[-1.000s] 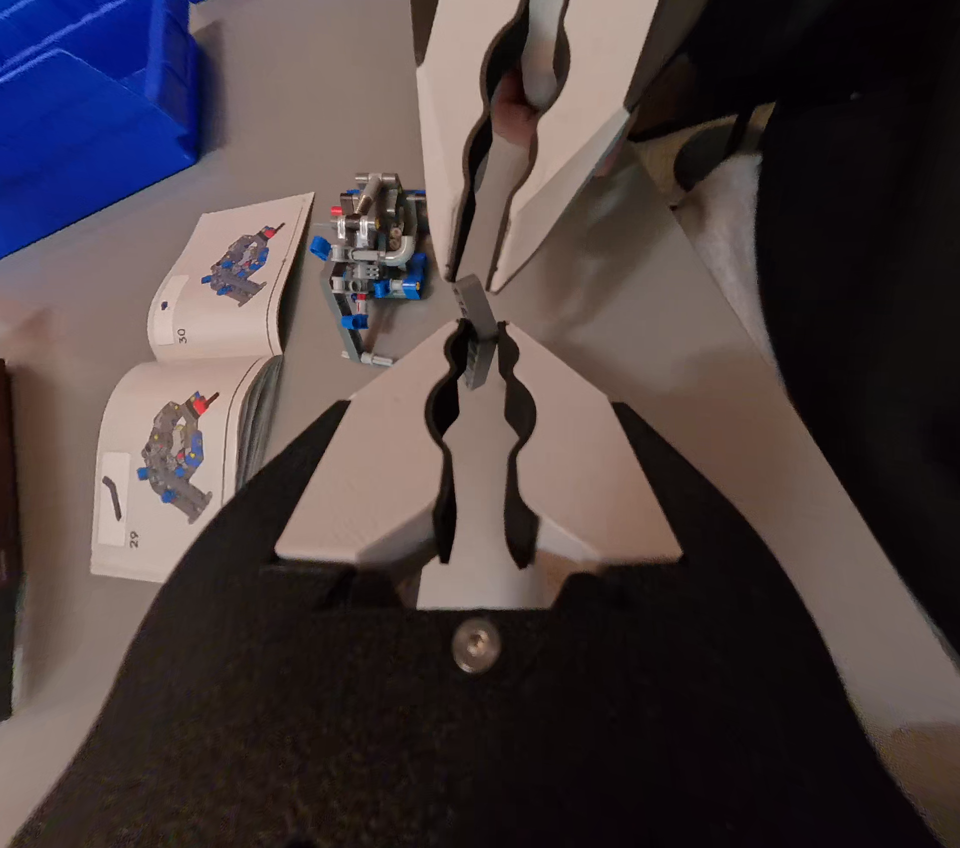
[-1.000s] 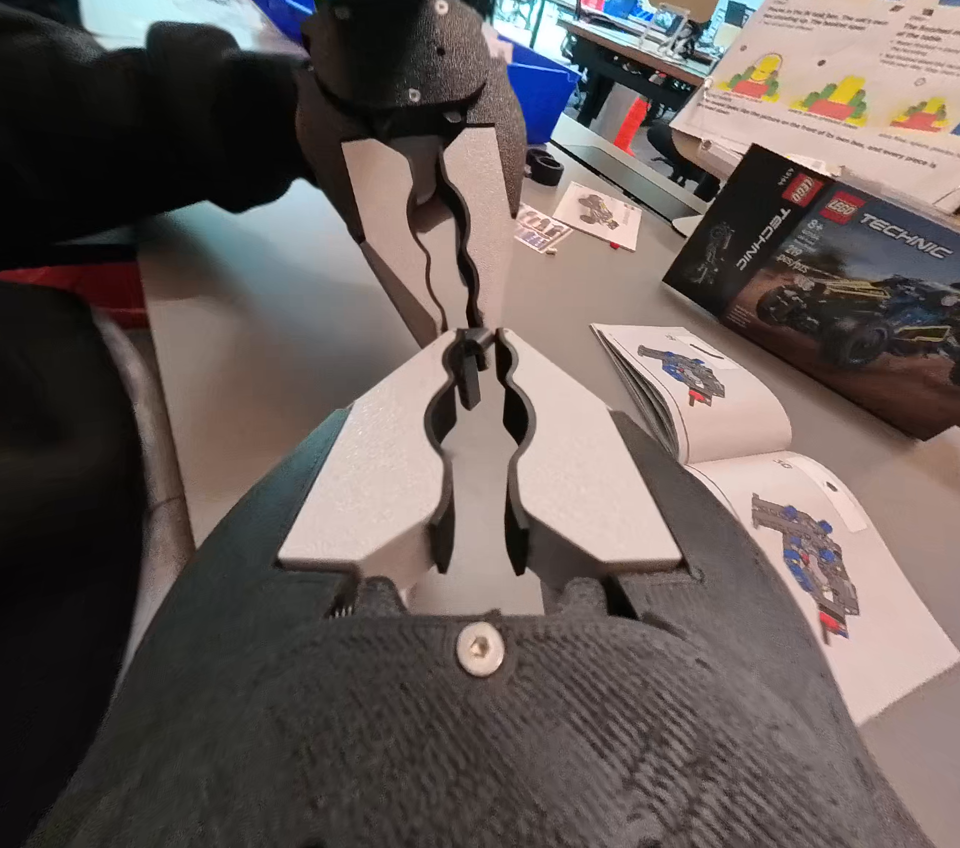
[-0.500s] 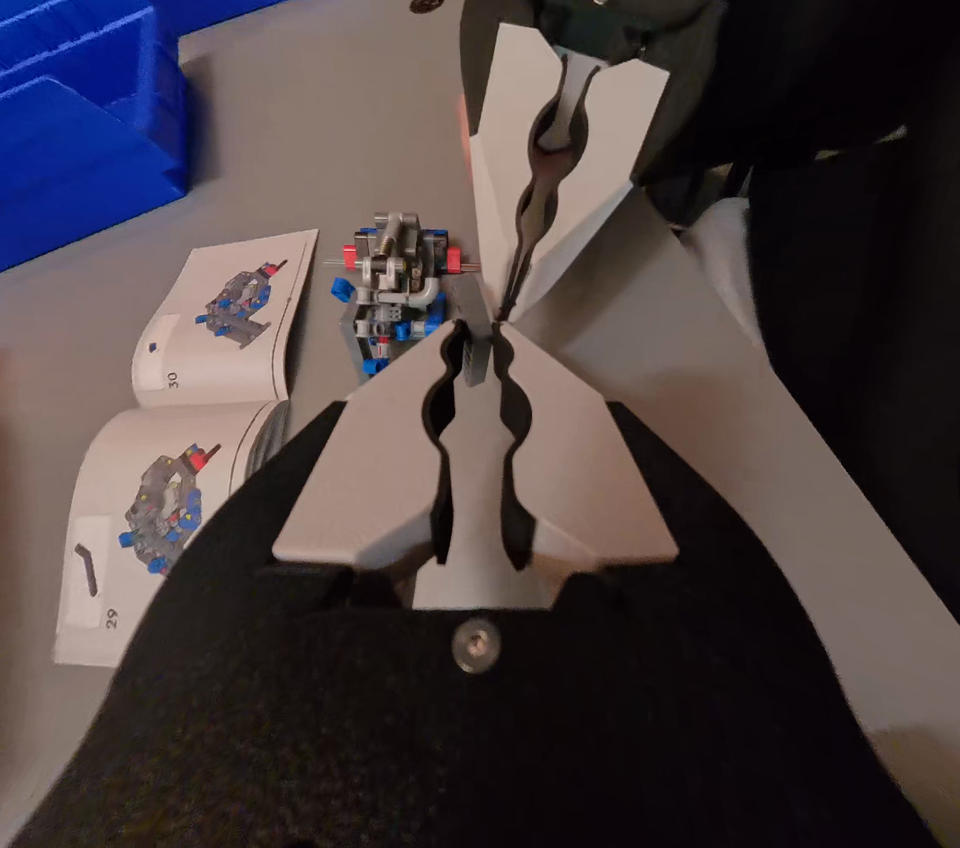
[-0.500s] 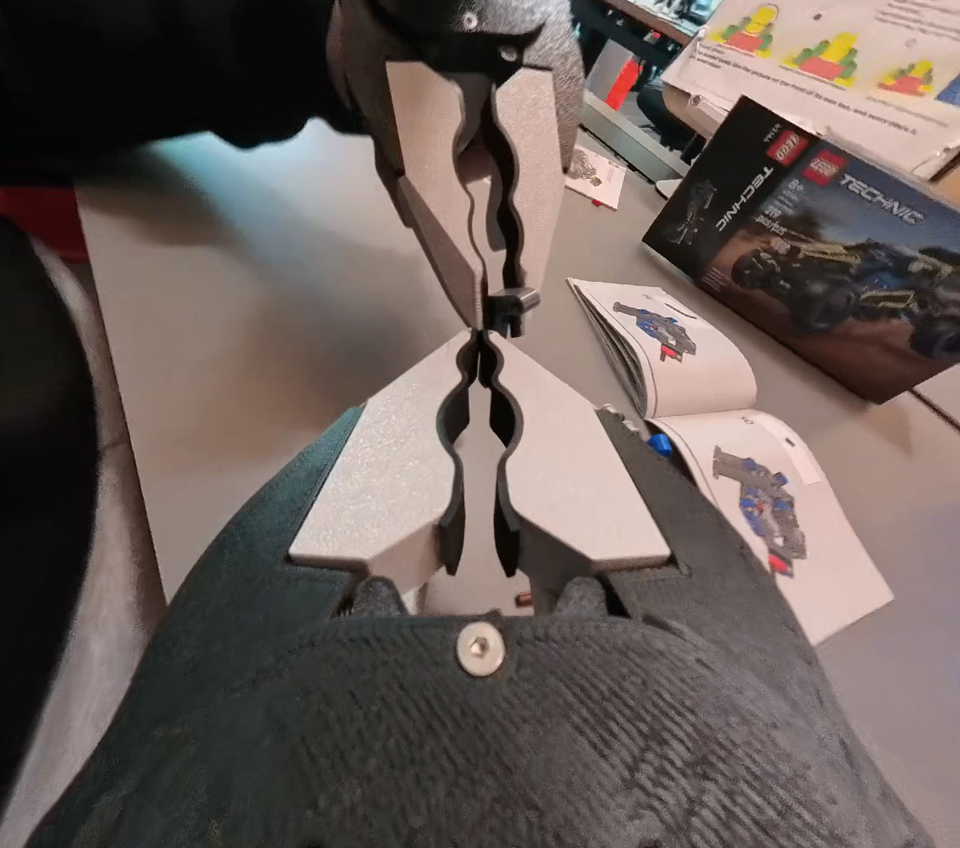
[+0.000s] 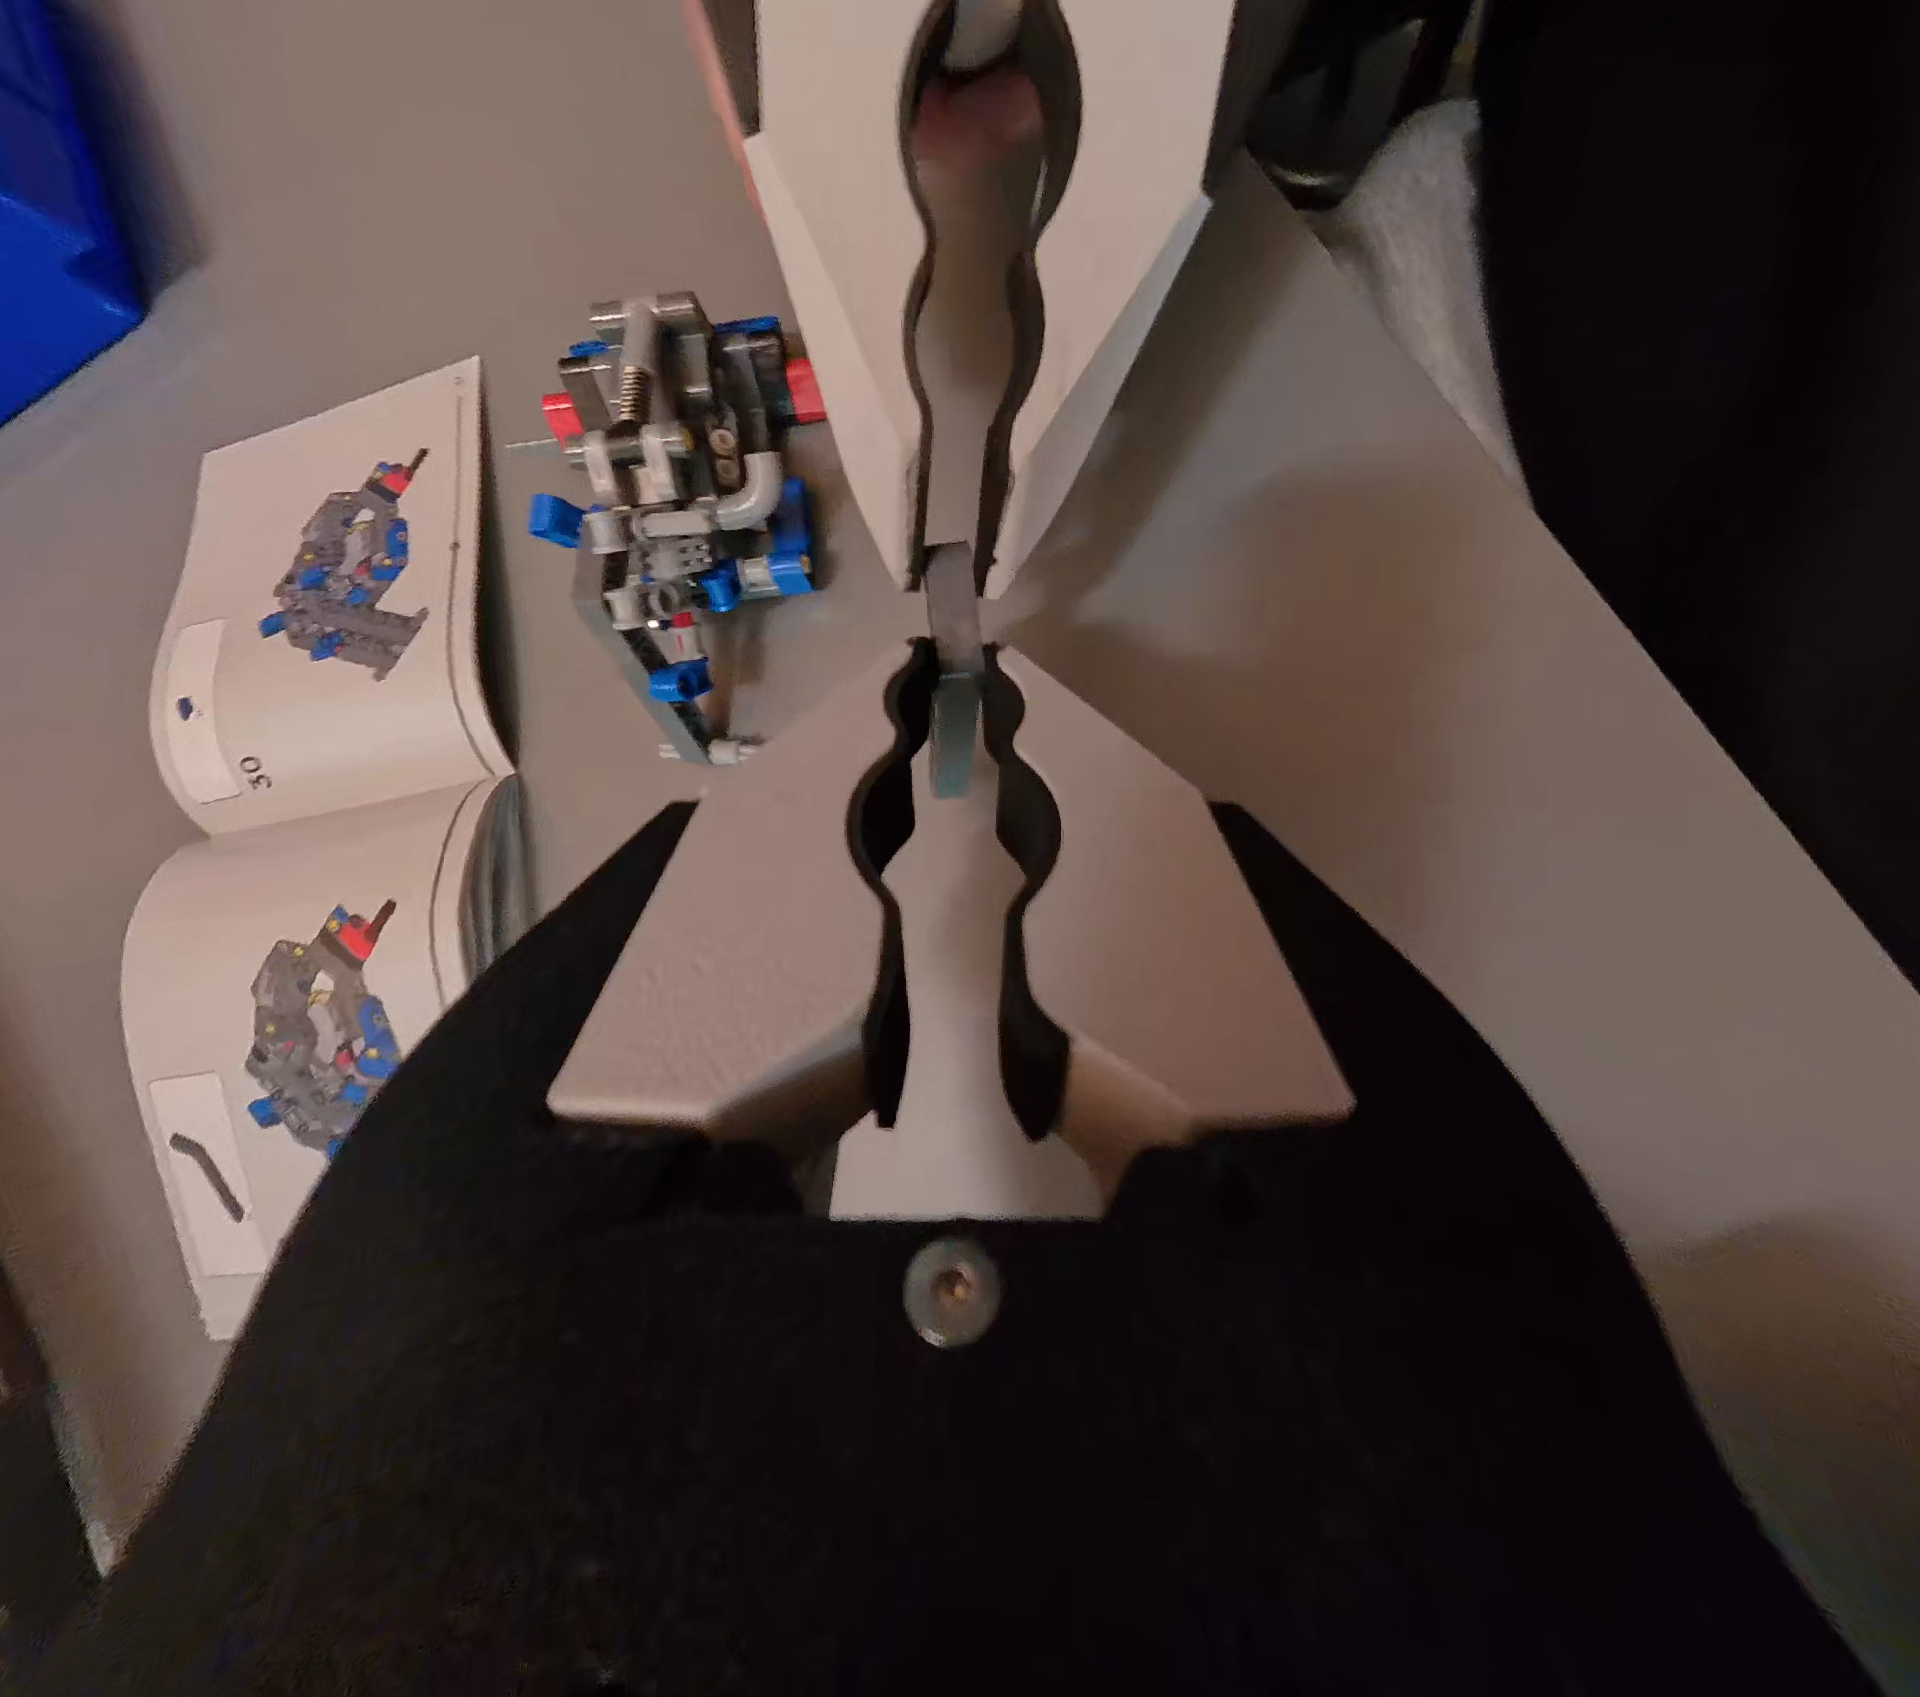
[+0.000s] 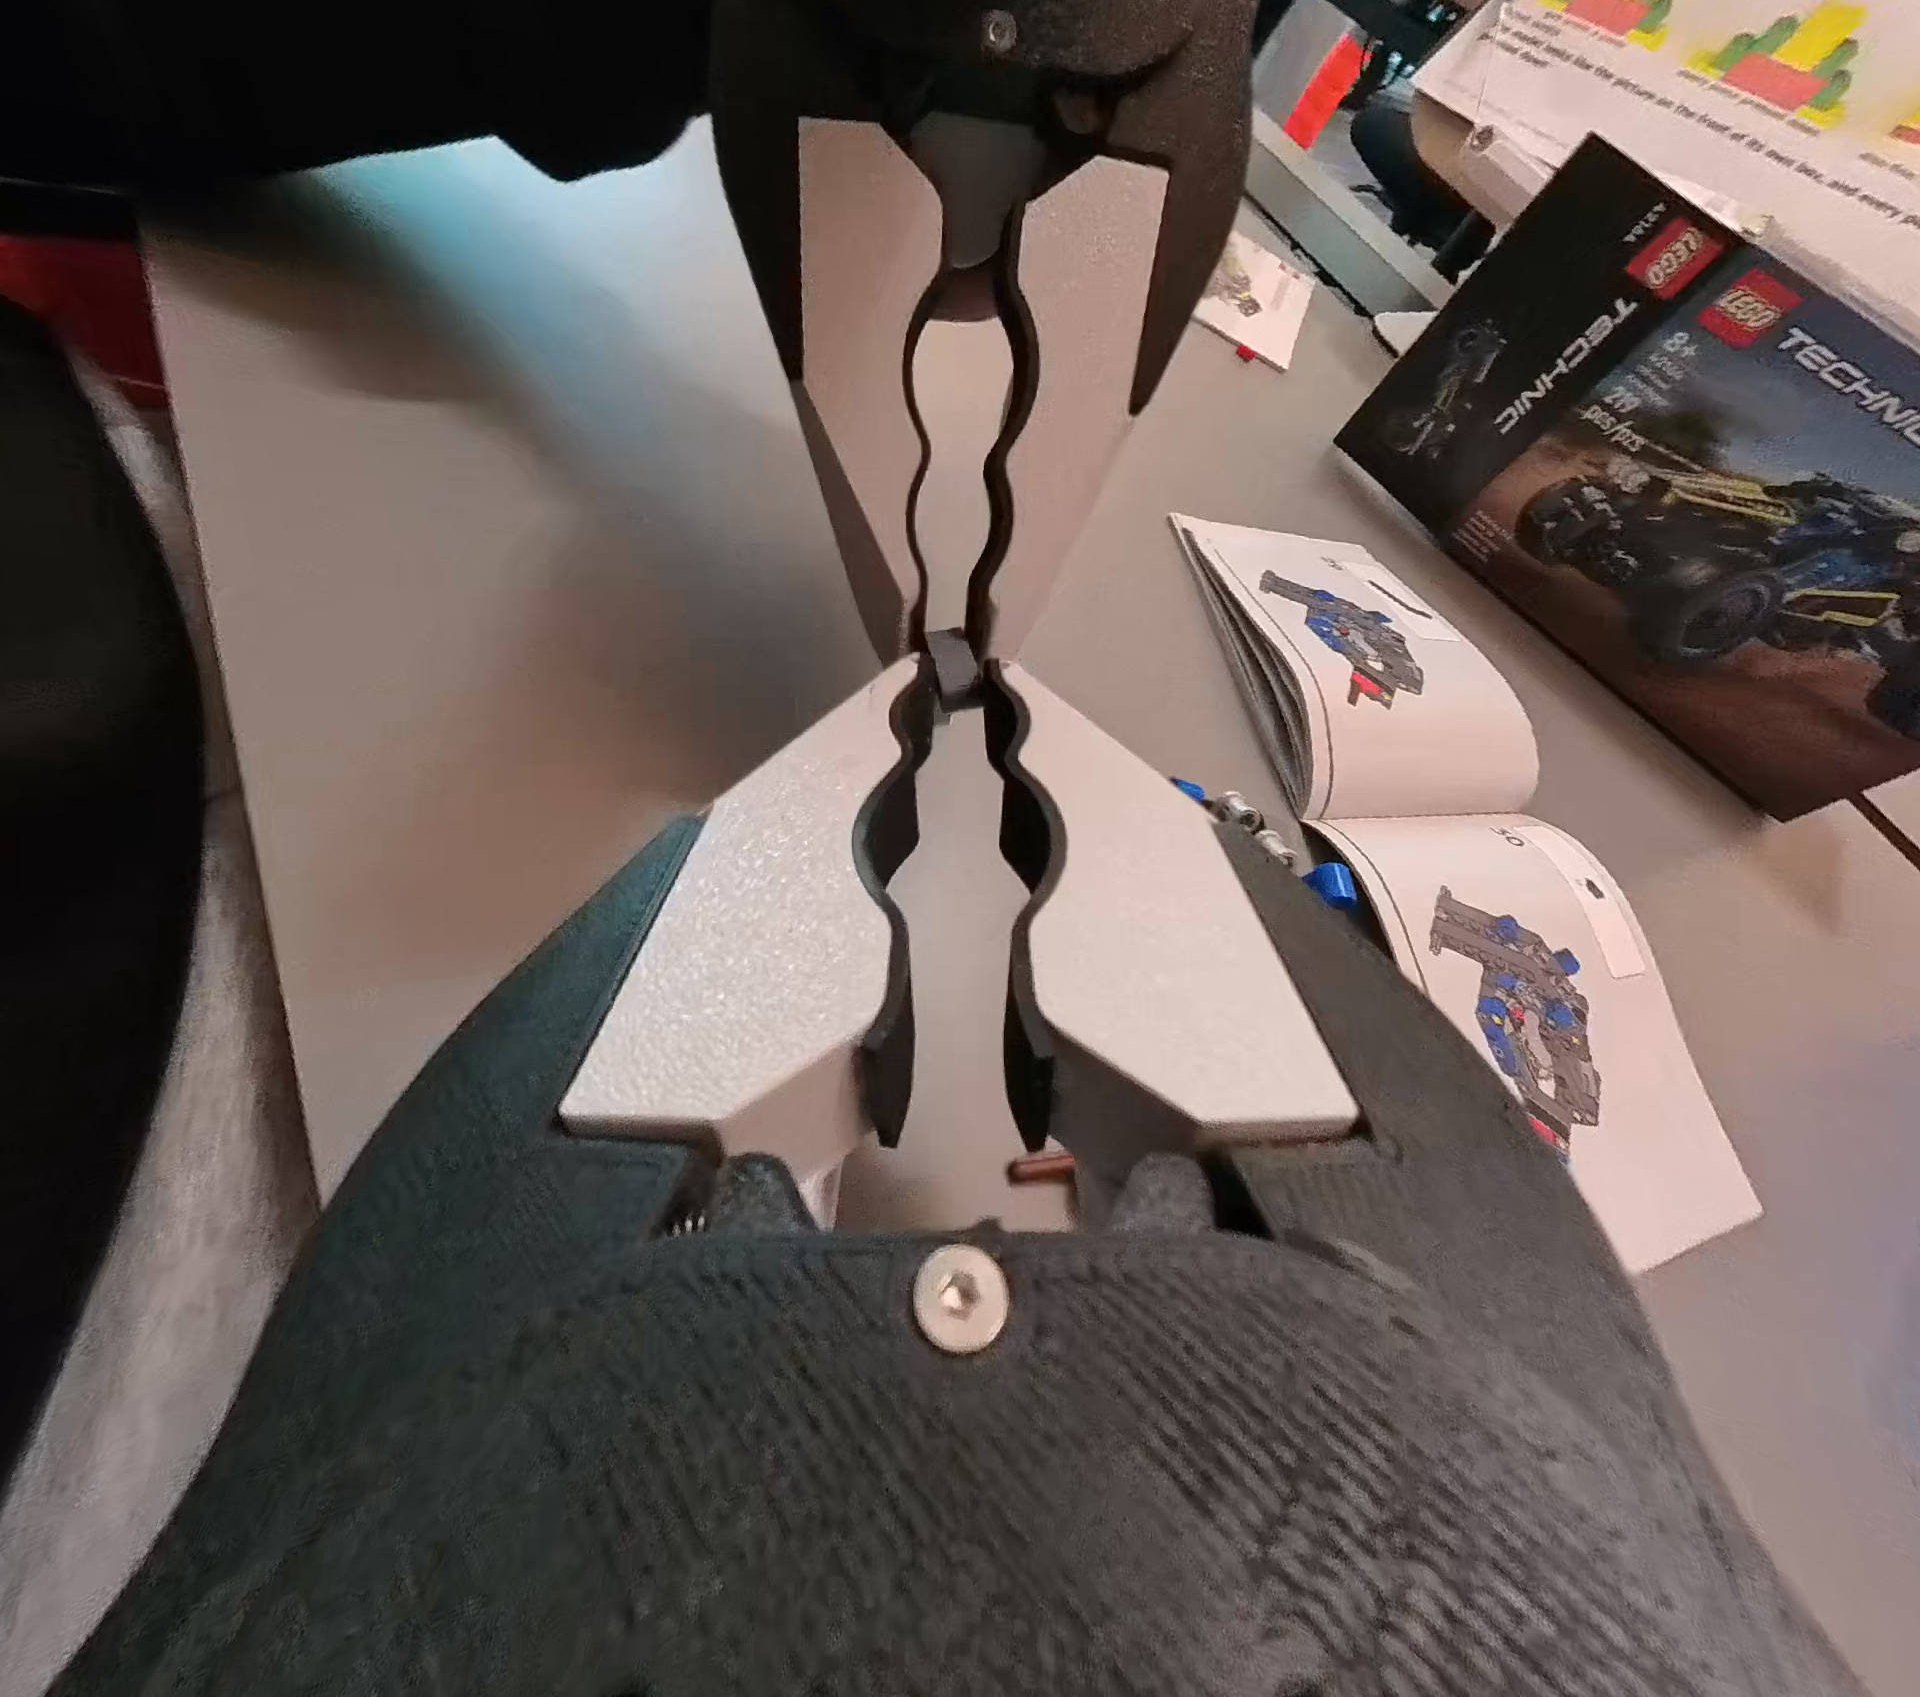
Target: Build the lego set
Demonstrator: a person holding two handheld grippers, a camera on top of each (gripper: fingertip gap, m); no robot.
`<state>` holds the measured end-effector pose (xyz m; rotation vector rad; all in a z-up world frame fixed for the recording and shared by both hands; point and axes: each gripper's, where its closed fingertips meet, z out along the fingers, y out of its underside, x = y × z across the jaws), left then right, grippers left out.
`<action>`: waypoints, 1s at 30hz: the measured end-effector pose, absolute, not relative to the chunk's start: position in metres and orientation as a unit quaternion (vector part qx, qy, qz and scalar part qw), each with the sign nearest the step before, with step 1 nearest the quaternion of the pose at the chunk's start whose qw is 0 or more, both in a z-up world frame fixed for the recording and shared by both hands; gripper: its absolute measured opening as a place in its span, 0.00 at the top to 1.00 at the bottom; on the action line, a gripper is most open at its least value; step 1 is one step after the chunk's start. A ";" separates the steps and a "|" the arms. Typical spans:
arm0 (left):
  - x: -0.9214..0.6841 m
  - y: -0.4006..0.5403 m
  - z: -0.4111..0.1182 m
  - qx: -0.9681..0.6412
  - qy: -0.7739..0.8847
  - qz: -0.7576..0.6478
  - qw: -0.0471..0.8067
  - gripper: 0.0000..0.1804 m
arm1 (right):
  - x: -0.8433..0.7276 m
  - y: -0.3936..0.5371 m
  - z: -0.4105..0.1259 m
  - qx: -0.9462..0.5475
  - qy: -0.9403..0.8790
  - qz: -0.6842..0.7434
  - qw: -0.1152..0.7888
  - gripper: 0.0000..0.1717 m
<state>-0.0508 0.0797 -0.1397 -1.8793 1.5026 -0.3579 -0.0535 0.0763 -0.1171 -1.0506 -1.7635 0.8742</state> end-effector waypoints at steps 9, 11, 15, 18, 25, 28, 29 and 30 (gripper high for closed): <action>-0.051 0.104 -0.120 -0.724 0.487 -0.171 0.458 0.95 | -0.054 0.098 -0.108 -0.522 -0.596 0.432 0.430 0.97; -0.049 0.102 -0.120 -0.724 0.483 -0.191 0.454 0.96 | -0.053 0.097 -0.108 -0.518 -0.600 0.438 0.424 0.97; -0.048 0.099 -0.118 -0.721 0.474 -0.229 0.450 0.96 | -0.052 0.094 -0.105 -0.500 -0.609 0.439 0.432 0.97; -0.045 0.095 -0.117 -0.707 0.479 -0.255 0.453 0.97 | -0.049 0.092 -0.103 -0.482 -0.620 0.441 0.435 0.97; -0.037 0.081 -0.111 -0.682 0.494 -0.315 0.437 0.97 | -0.042 0.081 -0.099 -0.431 -0.649 0.455 0.431 0.97; -0.038 0.084 -0.111 -0.695 0.492 -0.308 0.425 0.97 | -0.042 0.084 -0.100 -0.423 -0.659 0.445 0.434 0.97; -0.039 0.084 -0.111 -0.700 0.492 -0.304 0.419 0.97 | -0.042 0.083 -0.102 -0.420 -0.666 0.442 0.429 0.97; -0.039 0.086 -0.109 -0.705 0.486 -0.301 0.418 0.96 | -0.042 0.085 -0.104 -0.420 -0.674 0.432 0.429 0.97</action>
